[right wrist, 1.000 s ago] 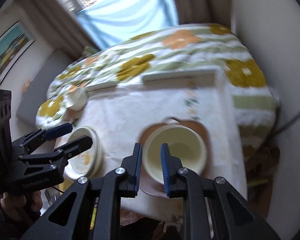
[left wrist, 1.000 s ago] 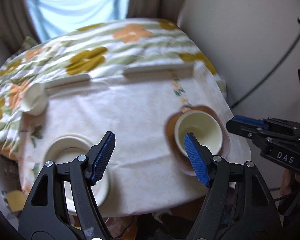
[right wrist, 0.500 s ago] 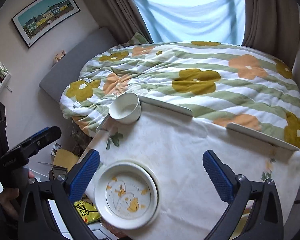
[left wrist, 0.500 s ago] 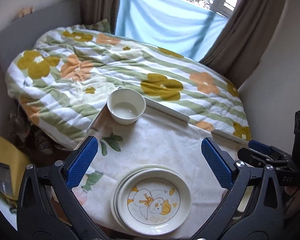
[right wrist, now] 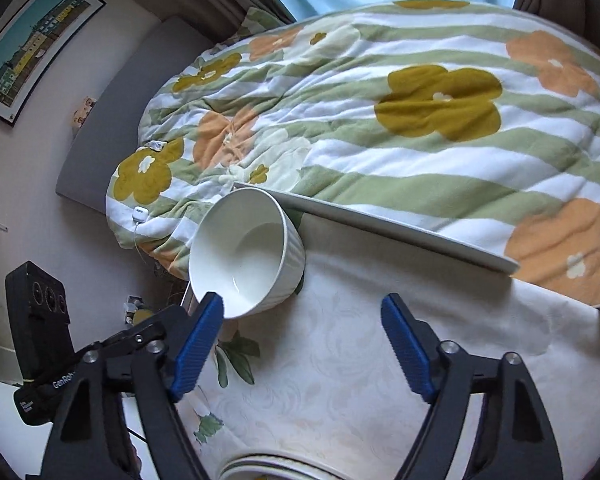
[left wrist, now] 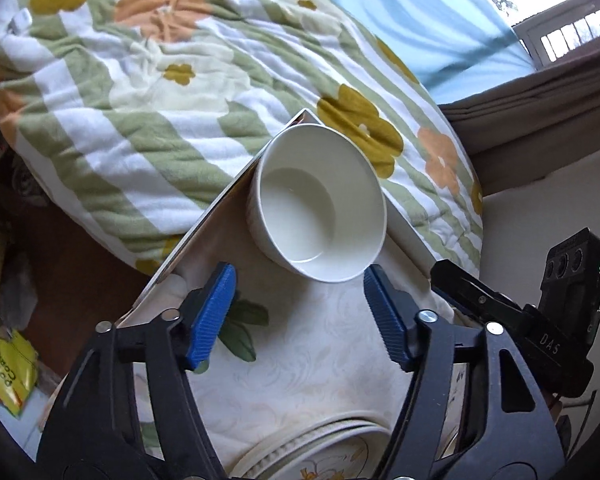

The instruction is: Organize plates and bowls

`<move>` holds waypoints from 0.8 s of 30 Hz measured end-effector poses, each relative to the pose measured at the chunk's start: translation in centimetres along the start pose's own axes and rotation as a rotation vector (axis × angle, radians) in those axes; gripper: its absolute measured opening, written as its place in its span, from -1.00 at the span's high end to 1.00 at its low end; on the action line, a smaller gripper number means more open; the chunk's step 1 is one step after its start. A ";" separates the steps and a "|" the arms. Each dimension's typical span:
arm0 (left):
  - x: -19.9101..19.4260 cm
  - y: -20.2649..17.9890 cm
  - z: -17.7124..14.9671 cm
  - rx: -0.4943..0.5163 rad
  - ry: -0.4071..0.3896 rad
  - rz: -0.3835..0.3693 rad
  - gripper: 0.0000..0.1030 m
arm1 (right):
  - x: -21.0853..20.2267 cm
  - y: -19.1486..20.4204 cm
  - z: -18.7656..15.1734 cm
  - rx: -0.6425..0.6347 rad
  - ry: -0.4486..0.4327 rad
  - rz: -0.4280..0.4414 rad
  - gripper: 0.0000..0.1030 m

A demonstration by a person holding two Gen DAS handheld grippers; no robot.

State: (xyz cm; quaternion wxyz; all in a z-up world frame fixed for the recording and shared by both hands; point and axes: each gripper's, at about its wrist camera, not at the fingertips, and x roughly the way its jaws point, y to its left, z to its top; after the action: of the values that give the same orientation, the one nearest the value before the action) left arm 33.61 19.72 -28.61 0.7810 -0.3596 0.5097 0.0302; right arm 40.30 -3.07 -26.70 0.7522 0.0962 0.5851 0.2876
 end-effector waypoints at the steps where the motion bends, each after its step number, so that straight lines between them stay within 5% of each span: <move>1: 0.9 0.4 0.4 -0.019 0.008 -0.002 -0.03 | 1.1 -0.2 0.3 0.014 0.017 0.013 -0.29; 4: 2.3 1.2 1.5 -0.032 0.008 0.001 0.00 | 3.5 -0.5 1.0 0.048 0.045 0.032 -0.16; 9: 3.4 1.6 2.6 -0.027 0.007 0.017 0.52 | 5.6 -0.5 1.5 0.069 0.064 0.065 -0.01; 11: 3.5 1.8 2.7 -0.017 0.001 0.033 0.59 | 6.1 -0.4 1.8 0.072 0.065 0.067 0.17; 15: 3.4 1.7 2.5 -0.004 -0.010 0.039 0.60 | 6.9 -0.2 2.0 0.067 0.069 0.092 0.60; 24: 2.2 0.0 2.1 0.086 -0.053 0.082 0.59 | 6.4 0.1 1.8 0.056 0.043 0.076 0.64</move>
State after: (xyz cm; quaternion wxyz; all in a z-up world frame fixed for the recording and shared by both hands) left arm 36.28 20.30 -29.90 0.8072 -0.3033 0.5039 0.0499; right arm 42.92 0.89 -31.40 0.7249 0.1329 0.6049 0.3015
